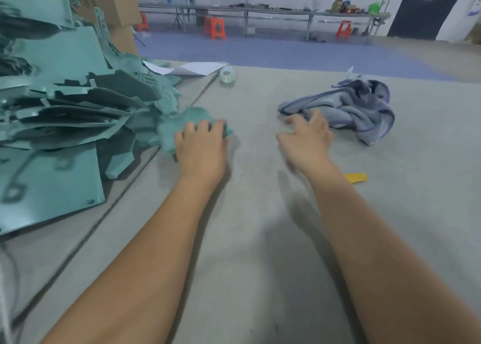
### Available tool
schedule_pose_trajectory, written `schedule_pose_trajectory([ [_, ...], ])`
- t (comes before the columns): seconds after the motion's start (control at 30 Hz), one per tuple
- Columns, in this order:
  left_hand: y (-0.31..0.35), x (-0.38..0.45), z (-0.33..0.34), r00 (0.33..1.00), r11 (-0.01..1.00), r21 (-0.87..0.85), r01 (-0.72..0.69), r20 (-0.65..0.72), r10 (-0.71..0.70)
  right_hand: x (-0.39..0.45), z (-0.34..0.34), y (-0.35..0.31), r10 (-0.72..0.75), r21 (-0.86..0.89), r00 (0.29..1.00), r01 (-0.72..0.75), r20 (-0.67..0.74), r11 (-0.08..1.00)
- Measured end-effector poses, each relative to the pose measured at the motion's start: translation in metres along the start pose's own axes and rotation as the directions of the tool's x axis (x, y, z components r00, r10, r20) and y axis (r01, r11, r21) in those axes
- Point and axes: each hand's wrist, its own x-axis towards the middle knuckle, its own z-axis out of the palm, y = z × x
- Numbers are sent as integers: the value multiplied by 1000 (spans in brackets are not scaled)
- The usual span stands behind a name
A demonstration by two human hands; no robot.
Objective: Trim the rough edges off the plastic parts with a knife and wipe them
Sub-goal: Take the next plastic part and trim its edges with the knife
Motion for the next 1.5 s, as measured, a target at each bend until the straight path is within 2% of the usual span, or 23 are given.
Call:
schedule_pose_trajectory([
  [0.07,21,-5,-2,980,979,-61,-194,-49,191,-9,-4,-1,-15,-8,1000,15,-8,1000],
  [0.13,36,-12,-1,938,930,-126,-346,-10,348,-18,-14,7,49,-10,997,-50,-65,999],
  [0.23,38,-16,3,897,892,-248,-379,139,420,-36,-27,30,213,-66,955,-231,-208,971],
  [0.3,34,-16,5,901,897,-292,-332,182,393,-46,-33,43,372,-40,889,-396,-267,917],
  [0.37,29,-12,3,963,921,-350,-170,137,230,-50,-37,53,471,-44,848,-494,-244,868],
  [0.4,24,-8,4,989,927,-371,-62,99,106,-50,-37,56,482,-72,846,-509,-226,858],
  [0.47,9,-1,7,988,936,-319,147,93,-123,-47,-37,62,457,-158,870,-486,-187,860],
  [0.57,-11,3,12,911,919,-192,346,301,-280,-44,-34,66,366,-267,925,-379,-101,886],
  [0.63,-11,5,14,900,909,-228,349,352,-257,-41,-33,67,322,-262,946,-322,-44,910],
  [0.73,-4,6,12,964,955,-181,233,170,-203,-38,-33,68,299,-274,954,-291,-11,917],
  [0.8,-3,3,8,980,937,-294,191,115,-163,-38,-32,67,284,-316,959,-274,-15,908],
  [0.83,-3,1,7,973,865,-456,212,183,-142,-38,-30,66,268,-334,963,-259,-19,906],
  [0.87,-1,-1,5,954,735,-628,255,286,-87,-39,-27,65,248,-340,969,-241,-23,909],
  [0.9,3,-2,4,941,618,-734,282,339,-27,-38,-25,64,227,-330,974,-223,-26,917],
  [0.93,5,-3,3,947,582,-773,253,320,14,-38,-24,63,213,-309,977,-211,-28,927],
  [0.97,7,-3,2,968,634,-754,170,249,36,-37,-23,63,207,-286,978,-206,-27,936],
  [1.03,5,1,4,997,855,-516,-59,9,75,-35,-22,64,203,-257,979,-198,-8,946],
  [1.07,0,3,6,993,926,-357,-121,-47,112,-34,-22,64,195,-242,981,-191,-5,951],
  [1.1,-4,6,6,992,968,-220,-123,-14,123,-34,-22,65,188,-201,982,-188,-19,961],
  [1.17,-14,7,9,988,996,-37,-79,132,84,-35,-21,65,208,-8,973,-209,-99,978],
  [1.23,-19,4,13,972,998,18,-55,230,49,-37,-21,63,251,207,951,-214,-178,955],
  [1.33,-19,5,16,977,998,12,-62,207,58,-39,-22,55,295,395,934,-198,-203,897],
  [1.5,-8,6,9,974,986,88,-144,187,125,-41,-20,42,321,507,917,-165,-236,846],
])
